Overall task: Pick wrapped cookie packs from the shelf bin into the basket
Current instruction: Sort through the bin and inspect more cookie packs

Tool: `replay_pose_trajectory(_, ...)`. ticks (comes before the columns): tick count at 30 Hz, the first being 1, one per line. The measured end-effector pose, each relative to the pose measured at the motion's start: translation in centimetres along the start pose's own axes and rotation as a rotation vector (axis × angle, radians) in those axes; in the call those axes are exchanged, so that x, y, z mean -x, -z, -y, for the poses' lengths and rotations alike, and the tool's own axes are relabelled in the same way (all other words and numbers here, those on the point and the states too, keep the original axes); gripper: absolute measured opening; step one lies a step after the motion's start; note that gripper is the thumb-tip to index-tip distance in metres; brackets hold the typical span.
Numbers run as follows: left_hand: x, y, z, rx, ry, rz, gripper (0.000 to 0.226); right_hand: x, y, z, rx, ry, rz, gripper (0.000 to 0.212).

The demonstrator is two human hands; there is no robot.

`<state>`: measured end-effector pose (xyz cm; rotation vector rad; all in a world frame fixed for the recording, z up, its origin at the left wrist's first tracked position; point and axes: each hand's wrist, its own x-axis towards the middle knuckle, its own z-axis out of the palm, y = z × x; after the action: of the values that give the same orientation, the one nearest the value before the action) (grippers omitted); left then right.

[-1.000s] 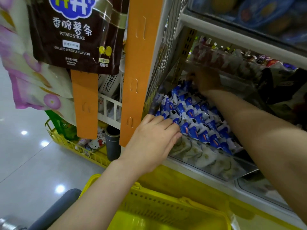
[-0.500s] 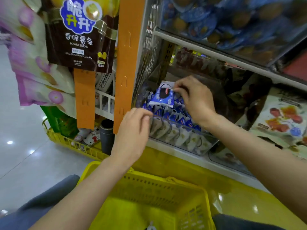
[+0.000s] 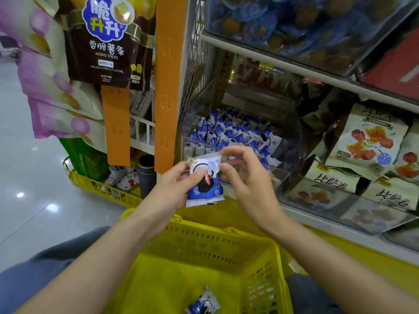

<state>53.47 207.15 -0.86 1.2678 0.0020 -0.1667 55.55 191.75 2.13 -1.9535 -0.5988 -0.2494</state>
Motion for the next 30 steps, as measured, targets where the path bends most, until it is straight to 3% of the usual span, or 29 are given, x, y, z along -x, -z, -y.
replay_pose_trajectory(3, 0.1, -0.5, 0.2, -0.112, -0.031, -0.021, 0.029, 0.4, -0.6, -0.3, -0.137, -0.234, -0.037, 0.031)
replay_pose_trajectory(5, -0.1, -0.8, 0.3, -0.211, -0.067, -0.047, 0.022, 0.5, -0.6, -0.7, -0.164, -0.337, -0.005, 0.023)
replay_pose_trajectory(11, 0.0, -1.7, 0.7, -0.402, -0.171, -0.148, 0.015, 1.1, -0.2, -1.6, -0.196, -0.361, 0.038, 0.008)
replay_pose_trajectory(14, -0.3, -2.2, 1.0, -0.375, -0.185, -0.191, 0.017, 1.2, -0.1, -1.9, -0.227, -0.394, 0.024, 0.009)
replay_pose_trajectory(19, -0.8, -2.5, 1.4, -0.116, -0.028, -0.290, 0.024, 1.6, -0.1, -2.1, -0.289, -0.504, -0.045, 0.013)
replay_pose_trajectory(23, -0.7, -2.2, 1.4, -0.064, 0.040, -0.205, 0.009, 1.7, 0.2, -2.4, -0.428, -0.580, -0.168, 0.009)
replay_pose_trajectory(25, -0.4, -2.3, 1.6, -0.007, 0.066, -0.139, 0.019, 1.8, 0.4, -2.6, -0.506, -0.621, -0.221, 0.008)
replay_pose_trajectory(27, -0.3, -2.5, 1.8, -0.012, 0.048, -0.149, 0.028, 2.0, 0.5, -2.8, -0.574, -0.657, -0.239, 0.006)
replay_pose_trajectory(30, -0.4, -2.4, 1.8, -0.113, -0.056, -0.231, 0.020, 2.4, 0.5, -2.9, -0.615, -0.680, -0.128, 0.006)
